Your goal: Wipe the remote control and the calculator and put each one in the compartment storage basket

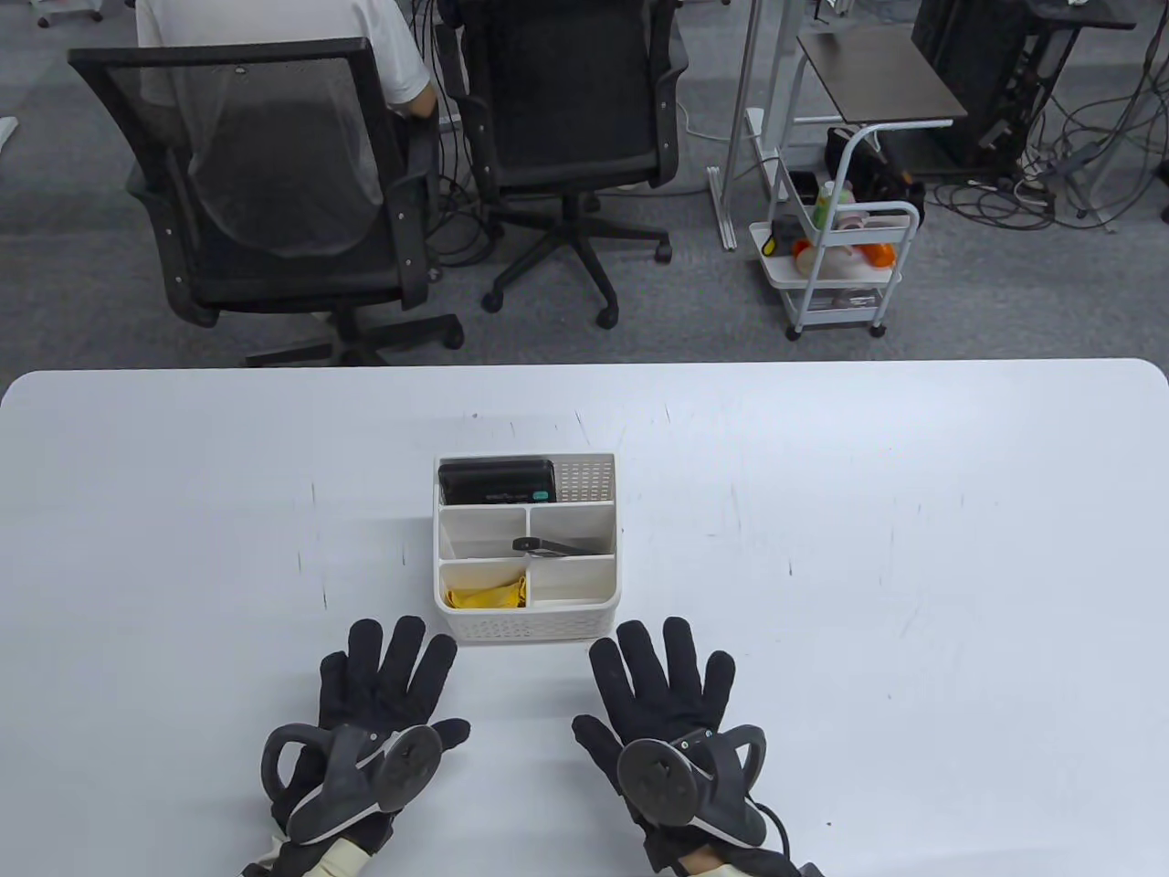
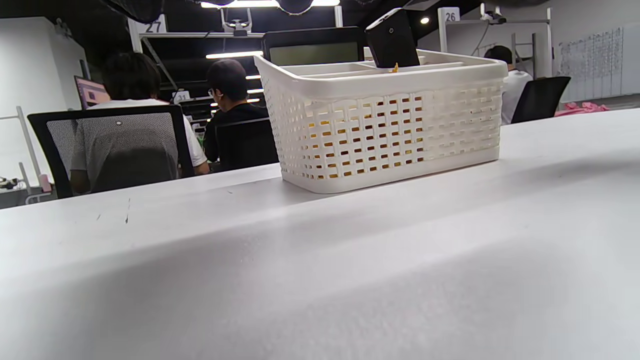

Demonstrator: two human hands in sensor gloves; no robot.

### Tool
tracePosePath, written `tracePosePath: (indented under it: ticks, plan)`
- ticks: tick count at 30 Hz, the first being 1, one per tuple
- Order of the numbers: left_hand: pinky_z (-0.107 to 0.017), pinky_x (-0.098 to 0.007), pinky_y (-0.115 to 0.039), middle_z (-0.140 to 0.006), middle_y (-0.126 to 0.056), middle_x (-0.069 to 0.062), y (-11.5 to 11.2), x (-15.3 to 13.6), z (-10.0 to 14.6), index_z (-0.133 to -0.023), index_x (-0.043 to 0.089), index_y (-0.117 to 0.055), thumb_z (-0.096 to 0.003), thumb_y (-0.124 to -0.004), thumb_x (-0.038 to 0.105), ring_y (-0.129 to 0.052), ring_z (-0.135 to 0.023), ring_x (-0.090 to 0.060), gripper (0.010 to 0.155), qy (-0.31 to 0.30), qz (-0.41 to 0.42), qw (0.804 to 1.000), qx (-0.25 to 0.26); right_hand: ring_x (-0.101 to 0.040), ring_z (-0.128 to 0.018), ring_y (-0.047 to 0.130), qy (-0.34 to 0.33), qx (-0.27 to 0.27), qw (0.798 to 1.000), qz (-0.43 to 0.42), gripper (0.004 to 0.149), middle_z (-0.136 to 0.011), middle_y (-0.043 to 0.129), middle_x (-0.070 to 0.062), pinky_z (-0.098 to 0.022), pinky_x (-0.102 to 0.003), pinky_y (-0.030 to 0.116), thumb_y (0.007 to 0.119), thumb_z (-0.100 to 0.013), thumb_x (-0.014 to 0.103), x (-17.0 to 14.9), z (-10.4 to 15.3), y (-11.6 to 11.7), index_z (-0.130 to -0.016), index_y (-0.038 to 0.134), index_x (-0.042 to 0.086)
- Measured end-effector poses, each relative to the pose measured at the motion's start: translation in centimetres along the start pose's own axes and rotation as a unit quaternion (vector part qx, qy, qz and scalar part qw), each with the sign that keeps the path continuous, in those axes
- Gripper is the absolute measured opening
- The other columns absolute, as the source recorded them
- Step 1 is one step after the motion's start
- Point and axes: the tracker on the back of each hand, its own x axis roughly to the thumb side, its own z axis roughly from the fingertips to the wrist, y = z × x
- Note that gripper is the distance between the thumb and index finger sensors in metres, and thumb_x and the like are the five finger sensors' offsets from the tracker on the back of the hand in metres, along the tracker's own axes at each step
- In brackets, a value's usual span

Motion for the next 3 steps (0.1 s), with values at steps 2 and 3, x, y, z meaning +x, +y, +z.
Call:
tracePosePath:
  ticks: [2, 3]
  plan:
    - [-0.074, -0.069, -0.049, -0.123, -0.03, -0.006, -0.12, 0.08, -0.04, -0.113, 0.036, -0.03, -0.0484, -0.057, 0.065, -0.034, -0.111, -0.05, 0.076, -0.002, -0.001, 1.0, -0.002, -0.057, -0.103, 0.015, 0.005, 0.018, 1.0, -0.001, 0.071, -0.121, 0.038, -0.024, -0.056, -0.082, 0.015, 0.067, -0.058, 0.048, -0.14, 0.14, 0.19, -0.115, 0.051, 0.009]
    - [-0.074, -0.069, -0.049, -0.123, -0.03, -0.005, -0.15, 0.11, -0.05, -0.113, 0.036, -0.03, -0.0484, -0.057, 0.065, -0.034, -0.111, -0.05, 0.076, -0.003, -0.001, 1.0, -0.003, -0.057, -0.103, 0.015, 0.007, 0.022, 1.0, -0.004, 0.071, -0.121, 0.037, -0.024, -0.056, -0.082, 0.015, 0.067, -0.058, 0.048, -0.18, 0.19, 0.22, -0.115, 0.051, 0.009]
